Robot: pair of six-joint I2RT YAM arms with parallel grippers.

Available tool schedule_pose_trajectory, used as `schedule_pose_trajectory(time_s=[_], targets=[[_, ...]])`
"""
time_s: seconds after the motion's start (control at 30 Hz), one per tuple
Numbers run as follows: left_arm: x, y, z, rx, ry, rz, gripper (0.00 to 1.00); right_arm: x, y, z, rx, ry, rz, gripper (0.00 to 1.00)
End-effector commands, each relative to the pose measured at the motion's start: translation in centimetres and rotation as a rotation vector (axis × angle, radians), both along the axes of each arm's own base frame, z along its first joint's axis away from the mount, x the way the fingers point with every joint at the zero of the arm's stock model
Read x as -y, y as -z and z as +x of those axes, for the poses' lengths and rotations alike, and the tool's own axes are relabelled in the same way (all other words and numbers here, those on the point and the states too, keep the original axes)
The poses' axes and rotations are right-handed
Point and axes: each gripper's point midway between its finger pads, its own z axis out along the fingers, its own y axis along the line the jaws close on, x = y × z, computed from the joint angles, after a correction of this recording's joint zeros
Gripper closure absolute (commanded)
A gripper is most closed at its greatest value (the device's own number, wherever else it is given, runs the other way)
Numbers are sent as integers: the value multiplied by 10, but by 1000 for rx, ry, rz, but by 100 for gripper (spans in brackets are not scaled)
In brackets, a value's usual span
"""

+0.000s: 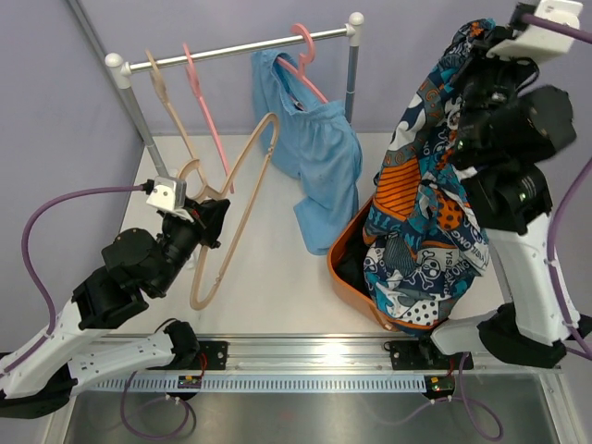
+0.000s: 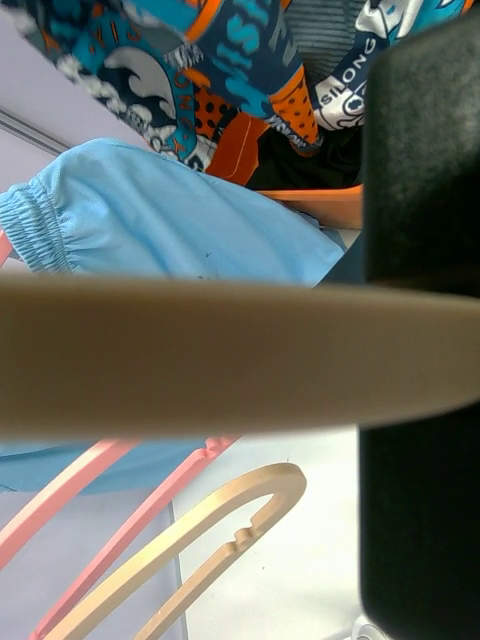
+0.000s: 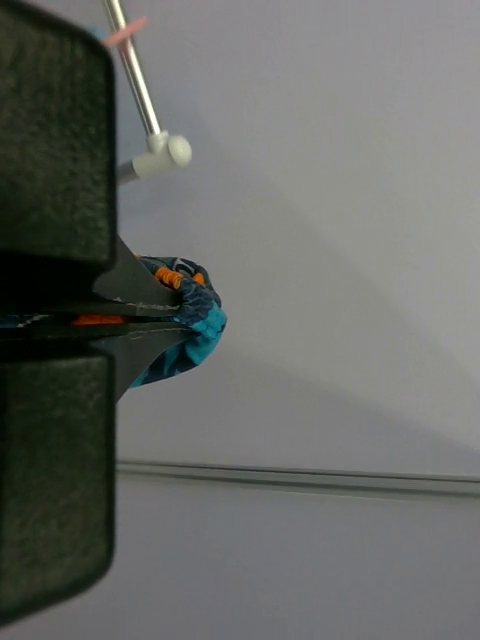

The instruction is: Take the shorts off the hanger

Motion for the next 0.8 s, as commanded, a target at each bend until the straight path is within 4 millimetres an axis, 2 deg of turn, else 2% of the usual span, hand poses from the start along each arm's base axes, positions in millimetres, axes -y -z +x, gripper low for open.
schedule_pose_trajectory(time_s=[0.0, 0.03, 0.07, 0.1, 0.13, 0.17, 0.2, 0.23, 0.27, 0.3, 0.33, 0.37, 0.4, 0.43, 0.47, 0.5, 0.53, 0.57, 0.6, 0.63, 0.7, 0.73, 0.77], targets=[[-1, -9, 0, 30, 1, -16, 100, 11, 27, 32, -87, -83, 146, 100], [0, -9, 0, 31, 2, -16, 100, 14, 44, 42, -156, -74, 141, 100], [0, -8, 0, 32, 2, -12, 100, 19, 45, 43, -161, -84, 170, 100], [1, -6, 1, 30, 1, -9, 100, 33, 53, 41, -178, -65, 224, 100], [1, -6, 1, 31, 2, -8, 100, 36, 55, 37, -180, -74, 245, 100], [2, -4, 1, 28, 2, -5, 100, 30, 75, 45, -221, -93, 263, 100], [3, -3, 2, 27, 2, -6, 100, 35, 71, 29, -192, -103, 284, 100], [4, -2, 1, 25, 7, -4, 100, 31, 100, 37, -255, -104, 284, 100], [4, -2, 1, 24, 10, -8, 100, 30, 114, 36, -273, -109, 313, 100], [4, -2, 1, 24, 12, -10, 100, 35, 116, 20, -256, -116, 336, 100], [5, -1, 1, 19, 15, -10, 100, 33, 156, 27, -338, -92, 338, 100], [5, -2, 0, 20, 15, -14, 100, 30, 176, 26, -366, -104, 380, 100], [5, -2, -1, 20, 21, -16, 100, 31, 178, 7, -338, -142, 412, 100], [5, -2, -1, 19, 24, -19, 100, 21, 229, 12, -437, -165, 418, 100], [5, -2, -2, 17, 29, -20, 100, 14, 249, 9, -453, -200, 478, 100], [5, -2, -3, 17, 32, -20, 100, 16, 255, -10, -428, -229, 522, 100], [6, -2, -3, 17, 37, -24, 100, 7, 304, -11, -519, -250, 542, 100], [6, -2, -4, 14, 40, -22, 100, 1, 320, -16, -526, -286, 579, 100], [5, -3, -5, 16, 43, -28, 100, 1, 328, -29, -514, -311, 611, 100], [5, -2, -5, 15, 46, -26, 100, 0, 372, -31, -594, -285, 627, 100], [5, -3, -6, 16, 48, -30, 100, 4, 409, -36, -647, -238, 659, 100], [6, -4, -6, 15, 51, -31, 100, 9, 438, -35, -700, -183, 656, 100], [6, -5, -6, 17, 52, -36, 100, 8, 454, -32, -746, -155, 657, 100]])
